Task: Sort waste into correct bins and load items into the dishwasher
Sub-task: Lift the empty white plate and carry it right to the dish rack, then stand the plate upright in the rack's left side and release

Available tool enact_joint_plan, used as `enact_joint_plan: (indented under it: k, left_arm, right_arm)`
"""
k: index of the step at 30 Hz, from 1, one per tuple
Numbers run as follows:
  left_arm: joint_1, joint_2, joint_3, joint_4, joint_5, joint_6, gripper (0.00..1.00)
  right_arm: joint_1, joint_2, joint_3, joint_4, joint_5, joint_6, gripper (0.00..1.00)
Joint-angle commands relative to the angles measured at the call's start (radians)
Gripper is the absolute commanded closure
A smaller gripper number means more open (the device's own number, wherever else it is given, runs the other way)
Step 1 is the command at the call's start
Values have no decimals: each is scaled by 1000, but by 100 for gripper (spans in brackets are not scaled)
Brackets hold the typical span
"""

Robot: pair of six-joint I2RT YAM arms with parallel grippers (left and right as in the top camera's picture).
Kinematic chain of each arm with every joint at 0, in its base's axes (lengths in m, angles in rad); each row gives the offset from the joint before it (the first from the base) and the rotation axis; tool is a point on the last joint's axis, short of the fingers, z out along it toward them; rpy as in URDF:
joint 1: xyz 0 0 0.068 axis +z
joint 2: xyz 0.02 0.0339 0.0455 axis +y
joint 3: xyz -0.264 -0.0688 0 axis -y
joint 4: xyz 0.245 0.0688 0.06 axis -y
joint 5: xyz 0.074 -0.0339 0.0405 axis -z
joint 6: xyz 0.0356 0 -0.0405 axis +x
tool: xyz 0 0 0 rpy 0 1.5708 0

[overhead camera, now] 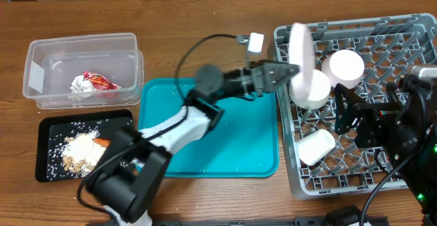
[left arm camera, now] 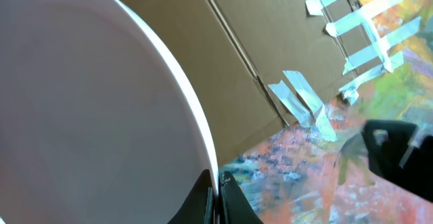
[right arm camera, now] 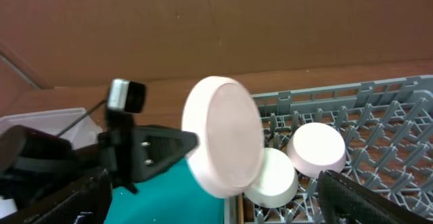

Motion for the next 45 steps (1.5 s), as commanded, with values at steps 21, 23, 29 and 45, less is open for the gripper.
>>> enact_joint_plan:
  k: [21,23,29,45]
  left_arm:
    - [0,13,59,-369,-162,142,96]
    - [8,-8,59,-369,-162,151,96]
    - [18,-101,59,-536,-184,258,96]
    - [27,-153,93,-745,-199,405,0]
  right_arm:
    - [2,-3,6,5,5,3,0]
    - [2,-3,6,5,5,4,0]
    - [2,-3,6,5,5,4,0]
    - [2,-3,6,5,5,3,0]
